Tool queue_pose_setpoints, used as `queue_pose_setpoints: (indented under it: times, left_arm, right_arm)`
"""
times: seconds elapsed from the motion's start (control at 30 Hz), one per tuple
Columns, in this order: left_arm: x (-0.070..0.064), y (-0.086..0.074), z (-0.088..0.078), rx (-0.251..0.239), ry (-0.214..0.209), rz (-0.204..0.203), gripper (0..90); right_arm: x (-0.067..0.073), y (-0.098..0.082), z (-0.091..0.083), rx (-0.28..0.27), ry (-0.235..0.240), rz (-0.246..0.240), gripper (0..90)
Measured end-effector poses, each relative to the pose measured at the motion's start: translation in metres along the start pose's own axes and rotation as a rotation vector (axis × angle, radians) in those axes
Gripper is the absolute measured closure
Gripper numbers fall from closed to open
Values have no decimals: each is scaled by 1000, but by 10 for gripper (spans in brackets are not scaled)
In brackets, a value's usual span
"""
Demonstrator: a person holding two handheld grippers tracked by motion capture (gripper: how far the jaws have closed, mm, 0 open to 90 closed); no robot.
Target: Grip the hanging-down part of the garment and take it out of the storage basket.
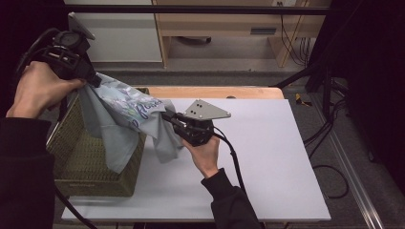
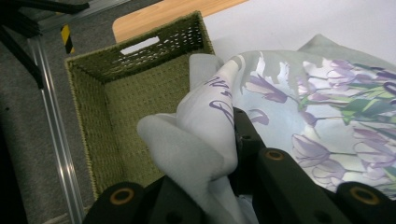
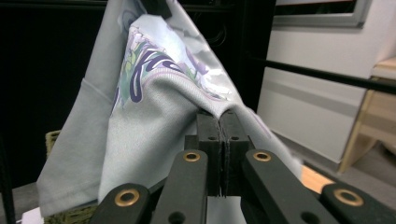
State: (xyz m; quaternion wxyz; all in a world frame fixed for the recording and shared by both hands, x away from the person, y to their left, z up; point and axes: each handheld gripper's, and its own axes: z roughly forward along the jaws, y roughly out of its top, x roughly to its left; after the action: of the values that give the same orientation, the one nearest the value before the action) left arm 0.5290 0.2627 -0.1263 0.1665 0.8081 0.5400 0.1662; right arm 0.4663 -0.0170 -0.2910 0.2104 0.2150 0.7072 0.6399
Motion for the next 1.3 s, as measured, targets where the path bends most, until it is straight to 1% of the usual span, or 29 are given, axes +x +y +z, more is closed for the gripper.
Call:
queue_pose_setpoints:
  times: [0.03, 0.1, 0.2, 0.23, 0.27, 0.3, 0.37, 0.4, 0.47, 0.53, 0.6, 0.63, 0.67, 0.7, 0.8, 0.83, 0.9, 0.93, 1.0, 1.03, 1.07, 1.1, 1.17, 1.2, 1.27, 1.3]
  left_arm:
    - [-1, 1, 0, 0, -1, 2, 838]
    - [-4, 1, 1, 0, -5, 5, 838]
    - [-7, 3, 2, 6, -7, 17, 838]
    - [-8, 3, 3, 5, -8, 18, 838]
    - [-9, 3, 3, 6, -10, 18, 838]
    - [-10, 4, 4, 8, -11, 16, 838]
    - [-11, 4, 5, 10, -13, 18, 838]
    - [-12, 4, 6, 10, -13, 23, 838]
    - [-14, 4, 7, 14, -15, 26, 838]
    - [-16, 4, 9, 15, -14, 31, 839]
    - [-16, 4, 10, 16, -15, 33, 839]
    - [-16, 4, 10, 19, -14, 31, 838]
    - [-15, 3, 11, 21, -16, 30, 838]
    - [-15, 3, 11, 21, -16, 30, 838]
    - [-12, 1, 11, 23, -13, 25, 838]
    - [-12, 1, 11, 23, -13, 25, 838]
    - [-12, 1, 11, 26, -12, 23, 838]
    - [-12, 1, 11, 28, -13, 24, 838]
    - [-12, 2, 12, 31, -12, 25, 837]
    - [-12, 2, 13, 31, -10, 27, 837]
    - [-12, 2, 13, 31, -11, 26, 838]
    - [-12, 2, 13, 34, -11, 26, 837]
    - [-11, 2, 13, 33, -11, 25, 836]
    - [-11, 2, 14, 32, -11, 23, 836]
    - [-11, 2, 15, 33, -13, 28, 836]
    - [-11, 1, 15, 33, -13, 27, 837]
  right_arm:
    - [0, 1, -3, -2, -4, 2, 895]
    - [-1, 1, -6, 11, -9, -13, 894]
    - [-2, -6, -5, 58, -7, -10, 892]
    - [-3, -15, -4, 85, -8, -1, 891]
    - [-3, -15, -4, 85, -8, -1, 891]
    - [-3, -26, -1, 110, 0, 15, 889]
    - [-1, -38, 3, 129, 13, 40, 888]
    - [-1, -38, 3, 129, 13, 40, 888]
    - [1, -52, 9, 144, 26, 65, 883]
    - [4, -61, 14, 160, 30, 77, 873]
    - [6, -69, 19, 168, 35, 85, 798]
    - [8, -71, 20, 171, 27, 82, 746]
    - [9, -76, 19, 165, 2, 68, 619]
    - [9, -77, 18, 163, -2, 66, 574]
    - [7, -79, 11, 134, -4, 103, 380]
    - [7, -79, 11, 134, -4, 103, 380]
    - [5, -80, 1, 103, -9, 141, 282]
    - [3, -80, -5, 99, -21, 143, 240]
    - [1, -81, -13, 84, -41, 144, 191]
    - [0, -82, -18, 74, -61, 142, 161]
    - [-1, -82, -23, 65, -82, 140, 148]
    - [-4, -83, -29, 54, -88, 134, 133]
    - [-8, -84, -41, 37, -117, 130, 109]
    - [-13, -86, -54, 15, -144, 133, 85]
    - [-17, -88, -64, 4, -160, 129, 77]
    - [-20, -89, -71, -5, -176, 135, 72]
